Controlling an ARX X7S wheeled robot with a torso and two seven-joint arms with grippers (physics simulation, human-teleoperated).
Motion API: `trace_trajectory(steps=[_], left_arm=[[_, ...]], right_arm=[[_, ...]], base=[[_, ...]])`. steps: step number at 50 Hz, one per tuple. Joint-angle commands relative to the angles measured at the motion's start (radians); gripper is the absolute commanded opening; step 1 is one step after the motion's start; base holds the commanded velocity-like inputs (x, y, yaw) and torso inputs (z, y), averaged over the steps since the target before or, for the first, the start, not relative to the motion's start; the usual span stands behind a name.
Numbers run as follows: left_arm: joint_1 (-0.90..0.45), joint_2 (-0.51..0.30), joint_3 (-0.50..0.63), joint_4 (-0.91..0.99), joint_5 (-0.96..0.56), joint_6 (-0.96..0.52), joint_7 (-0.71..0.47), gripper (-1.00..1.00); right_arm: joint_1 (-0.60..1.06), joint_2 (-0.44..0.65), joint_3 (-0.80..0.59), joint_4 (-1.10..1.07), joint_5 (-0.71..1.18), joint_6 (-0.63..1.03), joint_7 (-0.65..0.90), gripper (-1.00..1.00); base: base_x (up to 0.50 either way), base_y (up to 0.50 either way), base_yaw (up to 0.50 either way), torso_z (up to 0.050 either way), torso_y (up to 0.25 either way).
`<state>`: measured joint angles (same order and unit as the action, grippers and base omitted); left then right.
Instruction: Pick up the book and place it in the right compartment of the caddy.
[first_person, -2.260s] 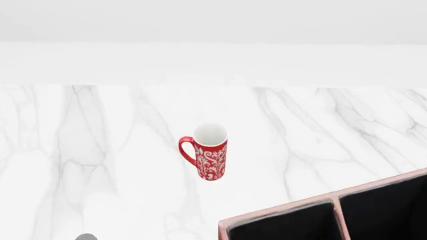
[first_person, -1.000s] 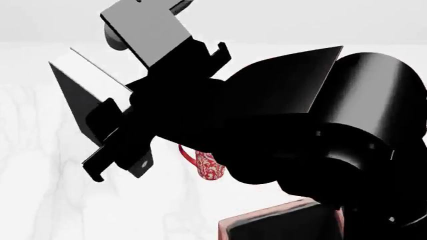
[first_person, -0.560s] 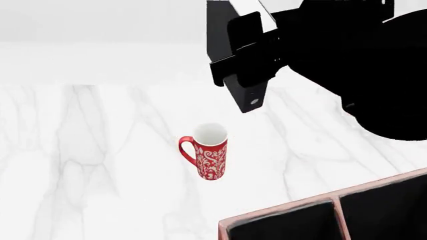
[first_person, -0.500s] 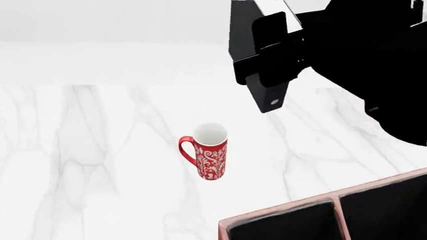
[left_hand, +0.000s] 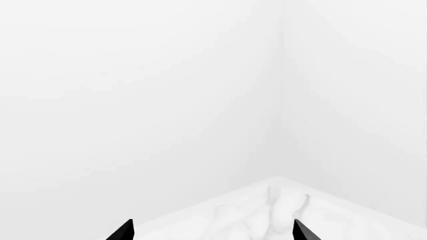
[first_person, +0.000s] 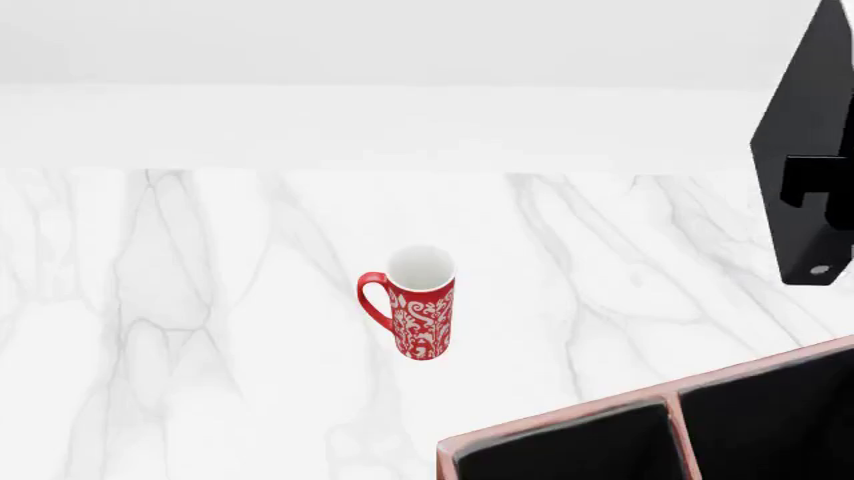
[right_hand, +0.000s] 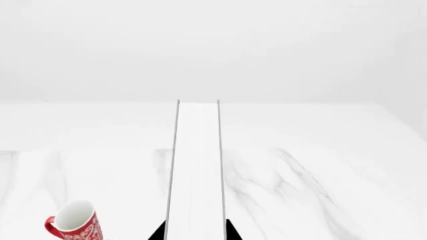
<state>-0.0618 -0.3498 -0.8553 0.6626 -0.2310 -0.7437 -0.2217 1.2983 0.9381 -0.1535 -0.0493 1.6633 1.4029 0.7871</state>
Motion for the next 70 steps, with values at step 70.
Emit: trace_trajectory(steps=[70], left_arm=[[-0.001,-0.001,0.041,-0.023,0.002,0.022,-0.015,1.0]], right_arm=[[-0.228,0.293,0.138,0.034,0.011,-0.132,0.143,-1.0]], base=[[0.0,0.0,0.0,0.0,0.001]])
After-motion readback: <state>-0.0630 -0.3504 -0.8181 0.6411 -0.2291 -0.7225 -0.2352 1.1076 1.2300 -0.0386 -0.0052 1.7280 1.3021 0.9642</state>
